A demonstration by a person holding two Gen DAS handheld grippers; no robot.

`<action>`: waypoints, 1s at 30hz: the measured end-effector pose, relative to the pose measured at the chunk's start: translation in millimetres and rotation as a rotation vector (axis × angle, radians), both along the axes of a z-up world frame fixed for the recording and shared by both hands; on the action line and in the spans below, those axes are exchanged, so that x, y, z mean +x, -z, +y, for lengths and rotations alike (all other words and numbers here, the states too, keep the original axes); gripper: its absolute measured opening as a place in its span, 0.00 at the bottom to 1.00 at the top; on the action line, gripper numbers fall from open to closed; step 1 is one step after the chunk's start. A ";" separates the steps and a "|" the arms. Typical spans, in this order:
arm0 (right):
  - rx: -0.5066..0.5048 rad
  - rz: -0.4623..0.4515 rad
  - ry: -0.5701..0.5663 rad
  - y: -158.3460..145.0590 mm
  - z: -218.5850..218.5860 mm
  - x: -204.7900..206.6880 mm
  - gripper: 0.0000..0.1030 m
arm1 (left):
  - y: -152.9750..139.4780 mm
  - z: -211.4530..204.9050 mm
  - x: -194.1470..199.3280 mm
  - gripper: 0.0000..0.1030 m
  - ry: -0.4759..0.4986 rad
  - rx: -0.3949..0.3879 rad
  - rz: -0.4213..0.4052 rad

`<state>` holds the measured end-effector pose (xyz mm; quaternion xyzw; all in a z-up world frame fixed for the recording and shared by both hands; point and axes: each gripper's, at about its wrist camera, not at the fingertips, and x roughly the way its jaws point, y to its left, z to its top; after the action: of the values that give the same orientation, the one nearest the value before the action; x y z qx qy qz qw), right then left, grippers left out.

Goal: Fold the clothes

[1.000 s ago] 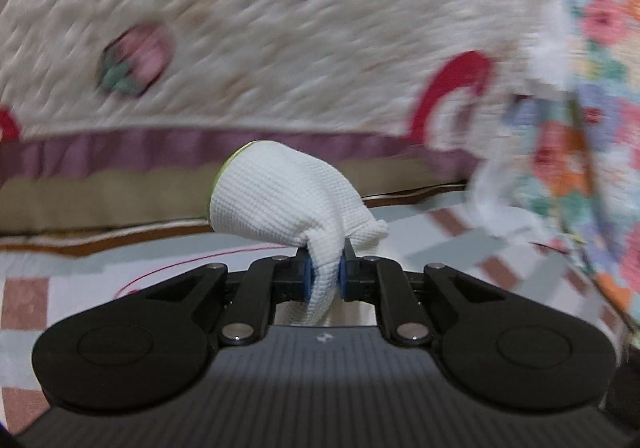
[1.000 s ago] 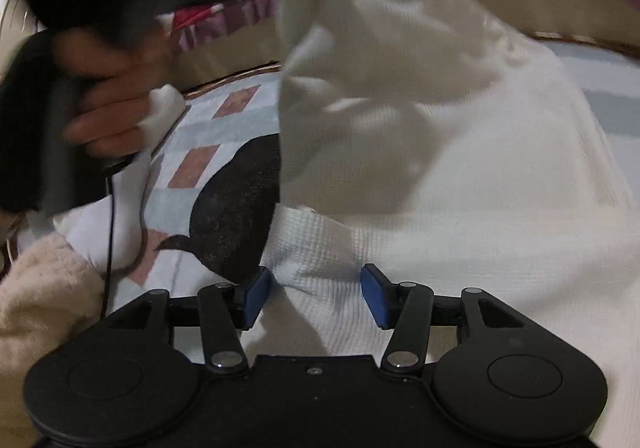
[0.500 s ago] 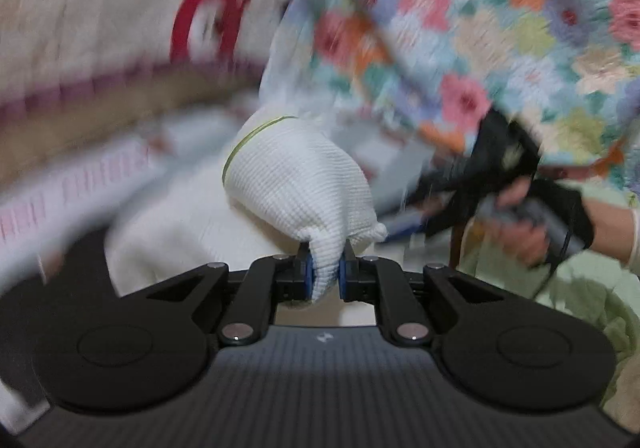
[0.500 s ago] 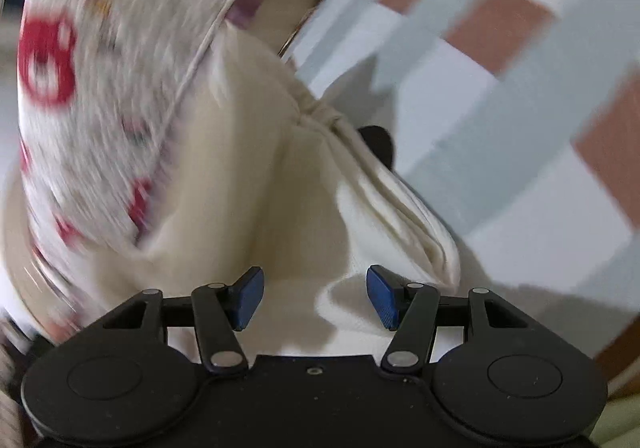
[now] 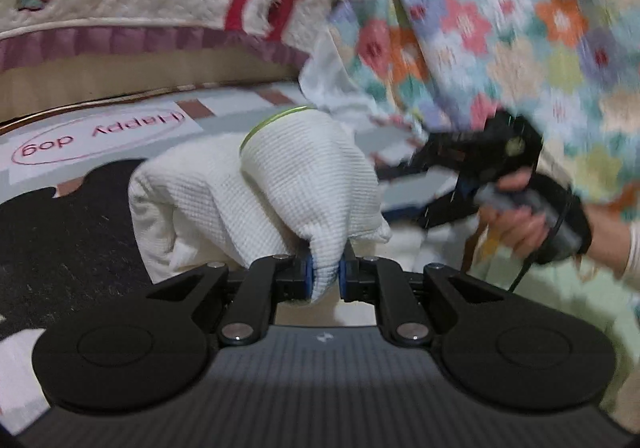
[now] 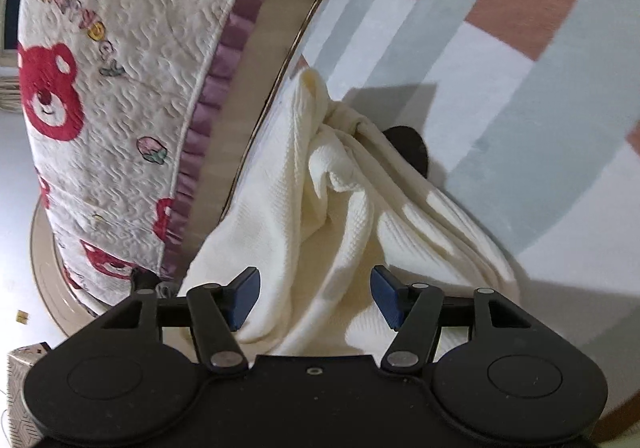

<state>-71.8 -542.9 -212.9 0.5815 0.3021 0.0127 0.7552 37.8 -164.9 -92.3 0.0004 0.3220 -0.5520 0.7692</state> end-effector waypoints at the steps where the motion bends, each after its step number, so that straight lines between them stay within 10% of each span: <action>1: 0.004 0.004 0.006 0.3 -0.3 4.0 0.65 | -2.5 2.1 2.0 0.10 -0.018 -0.019 0.009; 8: -0.167 -0.009 -0.017 -20.1 3.7 41.6 0.69 | -2.0 -11.7 6.8 0.10 -0.089 0.099 -0.023; 10: -0.225 -0.060 -0.027 -31.9 6.2 51.9 0.42 | -7.2 -7.3 6.7 0.10 -0.090 0.049 -0.025; 11: -0.254 -0.086 -0.032 -37.9 7.4 57.1 0.08 | -14.0 -4.5 4.6 0.10 -0.085 0.026 -0.039; 17: -0.543 -0.251 -0.055 -117.2 37.5 19.8 0.08 | -63.2 4.8 -4.7 0.10 -0.063 0.002 -0.003; 23: -0.657 0.035 -0.077 -56.9 51.7 -6.2 0.08 | 1.7 -27.9 -34.3 0.11 0.010 0.258 0.013; 30: -0.639 0.090 -0.098 -43.3 49.8 -2.8 0.08 | 19.7 -28.5 -51.8 0.13 0.109 0.293 -0.099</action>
<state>-74.7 -493.1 -169.6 0.3000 0.3515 -0.0722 0.8839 -14.0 -193.4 -112.0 0.1575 0.3602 -0.5393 0.7447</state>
